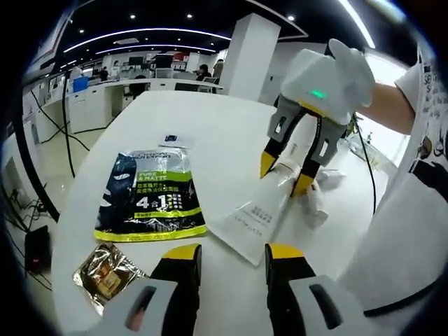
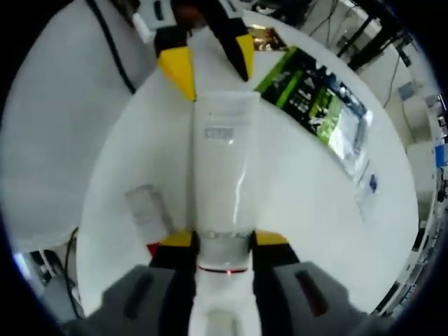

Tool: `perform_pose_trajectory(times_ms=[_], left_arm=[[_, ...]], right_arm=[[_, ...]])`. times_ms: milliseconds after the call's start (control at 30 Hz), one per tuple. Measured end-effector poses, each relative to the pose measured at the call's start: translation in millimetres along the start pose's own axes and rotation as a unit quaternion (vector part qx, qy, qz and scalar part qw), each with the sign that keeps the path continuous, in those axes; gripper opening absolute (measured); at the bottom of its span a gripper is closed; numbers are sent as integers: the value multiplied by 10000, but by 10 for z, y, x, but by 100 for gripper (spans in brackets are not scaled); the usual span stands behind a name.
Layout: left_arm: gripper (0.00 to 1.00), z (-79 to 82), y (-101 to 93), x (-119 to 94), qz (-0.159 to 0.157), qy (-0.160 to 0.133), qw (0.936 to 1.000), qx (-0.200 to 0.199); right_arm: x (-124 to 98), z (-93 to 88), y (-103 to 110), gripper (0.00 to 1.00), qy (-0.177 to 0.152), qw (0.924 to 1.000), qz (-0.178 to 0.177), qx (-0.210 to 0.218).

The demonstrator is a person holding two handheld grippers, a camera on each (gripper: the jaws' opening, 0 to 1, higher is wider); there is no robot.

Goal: Arrange the skincare products in the storage area until every visible bottle or jar stands upright without overlapping.

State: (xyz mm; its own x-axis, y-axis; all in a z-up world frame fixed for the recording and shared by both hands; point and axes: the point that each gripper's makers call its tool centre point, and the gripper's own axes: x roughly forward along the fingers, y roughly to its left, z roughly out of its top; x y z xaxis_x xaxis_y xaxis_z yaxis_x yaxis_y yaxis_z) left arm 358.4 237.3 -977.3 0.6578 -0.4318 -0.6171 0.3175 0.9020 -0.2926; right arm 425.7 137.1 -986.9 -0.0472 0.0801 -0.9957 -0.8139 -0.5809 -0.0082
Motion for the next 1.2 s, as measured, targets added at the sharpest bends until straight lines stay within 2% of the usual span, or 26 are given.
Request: perform_pose_trajectory(times_ms=[167, 267, 400, 533, 567, 600, 633, 733, 833, 1033, 1100, 1200], left_arm=[[37, 2, -37, 0, -70, -23, 9999, 88], [37, 23, -66, 27, -197, -33, 9998, 24], [36, 34, -102, 42, -307, -1, 9995, 39], [35, 61, -133, 75, -431, -15, 9991, 41], [34, 75, -163, 81, -538, -16, 9986, -23], [34, 97, -185, 74, -614, -42, 9981, -57], [34, 97, -178, 71, -616, -27, 9980, -98], [33, 114, -210, 71, -804, -50, 9963, -303], [31, 154, -235, 90, -1002, -62, 9922, -746], [27, 139, -255, 110, -1198, 55, 9868, -1092], [25, 156, -258, 103, -1223, 28, 9855, -1175], [19, 260, -297, 41, -1408, -169, 9783, -1509]], right_arm=[[-38, 26, 10, 27, -437, 9978, -491, -27], [-62, 43, 14, 27, -701, 9937, -859, -183], [-93, 89, 21, 27, -879, 9851, -1329, -647], [-99, 125, 17, 27, -980, 9786, -1612, -820], [-103, 120, 21, 27, -949, 9779, -1668, -829], [-120, 139, 5, 27, -1009, 9732, -1823, -973], [-126, 147, 18, 26, -1044, 9719, -1856, -1001], [-141, 137, 42, 26, -1040, 9698, -1971, -986], [-167, 141, 60, 26, -1016, 9659, -2154, -1015], [-206, 137, 62, 26, -1015, 9628, -2314, -963], [-219, 133, 53, 26, -1011, 9621, -2355, -933], [-238, 125, 35, 26, -1063, 9608, -2433, -801]])
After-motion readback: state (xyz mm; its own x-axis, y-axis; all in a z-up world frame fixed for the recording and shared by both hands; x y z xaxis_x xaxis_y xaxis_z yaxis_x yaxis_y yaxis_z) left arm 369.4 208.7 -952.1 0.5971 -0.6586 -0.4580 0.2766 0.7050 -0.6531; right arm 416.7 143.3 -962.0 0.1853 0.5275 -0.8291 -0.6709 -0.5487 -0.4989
